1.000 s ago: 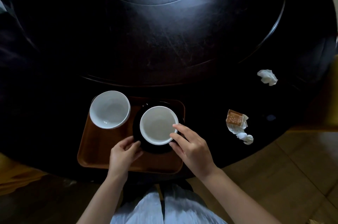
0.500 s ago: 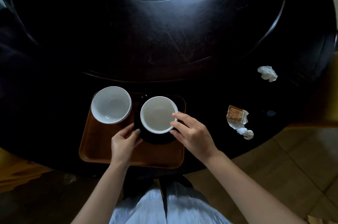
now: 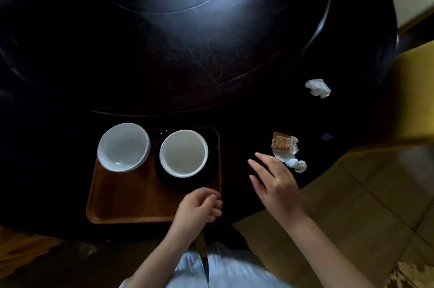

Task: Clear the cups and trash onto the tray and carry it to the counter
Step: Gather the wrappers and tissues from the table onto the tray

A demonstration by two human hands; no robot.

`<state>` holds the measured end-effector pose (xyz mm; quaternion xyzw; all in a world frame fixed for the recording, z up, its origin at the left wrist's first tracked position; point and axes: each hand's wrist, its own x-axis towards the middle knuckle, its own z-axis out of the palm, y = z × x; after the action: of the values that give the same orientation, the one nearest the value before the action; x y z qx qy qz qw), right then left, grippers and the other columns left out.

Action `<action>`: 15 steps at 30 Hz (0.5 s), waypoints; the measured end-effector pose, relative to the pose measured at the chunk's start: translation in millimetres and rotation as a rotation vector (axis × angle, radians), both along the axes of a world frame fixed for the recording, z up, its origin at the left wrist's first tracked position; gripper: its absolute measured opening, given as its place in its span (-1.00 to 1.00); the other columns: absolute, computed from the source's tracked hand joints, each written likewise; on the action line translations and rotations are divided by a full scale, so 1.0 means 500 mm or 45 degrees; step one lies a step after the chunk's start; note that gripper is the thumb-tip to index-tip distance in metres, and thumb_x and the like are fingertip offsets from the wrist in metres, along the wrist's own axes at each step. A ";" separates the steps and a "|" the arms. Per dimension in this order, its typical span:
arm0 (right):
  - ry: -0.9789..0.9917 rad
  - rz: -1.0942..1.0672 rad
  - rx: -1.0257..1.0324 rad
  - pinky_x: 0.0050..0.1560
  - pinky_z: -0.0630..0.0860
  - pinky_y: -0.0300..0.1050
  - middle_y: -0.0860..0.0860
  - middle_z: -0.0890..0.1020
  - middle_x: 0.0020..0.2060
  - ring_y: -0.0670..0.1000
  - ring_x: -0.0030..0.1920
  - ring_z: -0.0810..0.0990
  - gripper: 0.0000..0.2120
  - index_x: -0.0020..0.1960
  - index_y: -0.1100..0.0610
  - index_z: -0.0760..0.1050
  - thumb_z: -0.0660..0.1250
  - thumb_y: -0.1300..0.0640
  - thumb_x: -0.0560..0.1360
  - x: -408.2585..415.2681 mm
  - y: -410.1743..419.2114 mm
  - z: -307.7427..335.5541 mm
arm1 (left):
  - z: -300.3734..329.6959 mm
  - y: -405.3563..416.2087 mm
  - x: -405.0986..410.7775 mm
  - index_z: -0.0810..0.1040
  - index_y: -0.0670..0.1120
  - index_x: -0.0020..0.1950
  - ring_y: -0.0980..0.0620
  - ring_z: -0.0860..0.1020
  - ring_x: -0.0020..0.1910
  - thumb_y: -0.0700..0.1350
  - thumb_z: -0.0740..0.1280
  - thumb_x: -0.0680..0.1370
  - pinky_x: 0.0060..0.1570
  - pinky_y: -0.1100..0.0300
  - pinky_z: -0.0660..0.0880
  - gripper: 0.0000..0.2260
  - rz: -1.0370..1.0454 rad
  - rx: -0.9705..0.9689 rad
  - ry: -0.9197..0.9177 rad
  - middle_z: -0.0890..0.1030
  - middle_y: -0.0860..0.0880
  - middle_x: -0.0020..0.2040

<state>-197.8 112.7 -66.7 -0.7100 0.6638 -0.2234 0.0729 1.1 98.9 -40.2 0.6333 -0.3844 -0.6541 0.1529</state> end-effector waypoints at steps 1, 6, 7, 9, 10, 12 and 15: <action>0.024 -0.086 0.007 0.12 0.56 0.01 0.12 0.60 0.12 0.05 0.17 0.54 -0.71 0.16 0.15 0.54 0.20 0.09 0.51 -0.026 0.009 -0.008 | -0.001 -0.007 -0.021 0.57 -0.02 -0.09 0.09 0.60 -0.30 -0.21 0.22 0.55 -0.31 0.24 0.46 -0.84 -0.124 -0.163 -0.040 0.64 -0.08 -0.17; 0.155 -0.338 0.063 -0.07 0.58 0.00 0.15 0.64 0.03 0.06 0.09 0.44 -0.65 0.08 0.15 0.59 0.10 0.02 0.52 -0.140 0.027 -0.044 | -0.010 -0.092 -0.153 0.45 -0.01 0.29 0.11 0.45 0.22 -0.07 0.28 0.52 0.17 0.24 0.44 -0.67 -0.738 -1.084 -0.391 0.49 0.04 0.23; 0.143 -0.365 0.089 -0.08 0.59 -0.01 0.14 0.65 0.01 0.06 0.07 0.47 -0.67 0.06 0.14 0.59 0.13 0.03 0.49 -0.149 0.027 -0.045 | -0.020 -0.111 -0.183 0.40 -0.01 0.34 0.05 0.38 0.32 -0.07 0.30 0.51 0.25 0.20 0.38 -0.60 -0.825 -1.168 -0.398 0.43 0.00 0.32; 0.096 -0.380 0.142 -0.11 0.62 -0.04 0.12 0.66 -0.04 0.08 0.00 0.56 -0.67 0.04 0.15 0.60 0.15 0.06 0.45 -0.157 0.024 -0.047 | -0.045 -0.141 -0.239 0.26 0.02 0.44 -0.06 0.17 0.47 -0.05 0.32 0.49 0.39 0.09 0.20 -0.47 -1.086 -1.244 -0.483 0.25 -0.09 0.47; 0.069 -0.380 0.158 -0.12 0.62 -0.08 0.11 0.66 -0.06 0.09 -0.04 0.60 -0.69 0.04 0.17 0.61 0.18 0.08 0.45 -0.159 0.022 -0.049 | -0.057 -0.152 -0.261 0.19 0.05 0.47 -0.07 0.07 0.50 -0.04 0.32 0.49 0.43 0.04 0.12 -0.43 -1.235 -1.233 -0.555 0.16 -0.09 0.52; 0.030 -0.383 0.175 -0.09 0.57 -0.15 0.09 0.66 -0.09 0.08 -0.08 0.62 -0.78 0.04 0.19 0.61 0.31 0.19 0.43 -0.164 0.019 -0.056 | -0.078 -0.168 -0.294 0.15 0.09 0.48 -0.07 0.00 0.52 -0.02 0.31 0.49 0.45 -0.02 0.07 -0.40 -1.413 -1.201 -0.650 0.08 -0.08 0.54; -0.047 -0.425 0.191 -0.07 0.45 -0.24 0.06 0.66 -0.14 0.04 -0.12 0.60 -0.77 0.01 0.19 0.61 0.43 0.30 0.35 -0.171 0.014 -0.060 | -0.096 -0.178 -0.314 0.39 0.07 0.36 -0.17 0.27 0.42 -0.05 0.36 0.44 0.30 -0.14 0.31 -0.52 -1.400 -1.325 -0.646 0.34 -0.14 0.43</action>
<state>-283.3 119.9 -96.6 -0.5783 0.7858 -0.1952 0.0996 -156.1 9.9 -88.2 0.3298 -0.9208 -0.2084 -0.0076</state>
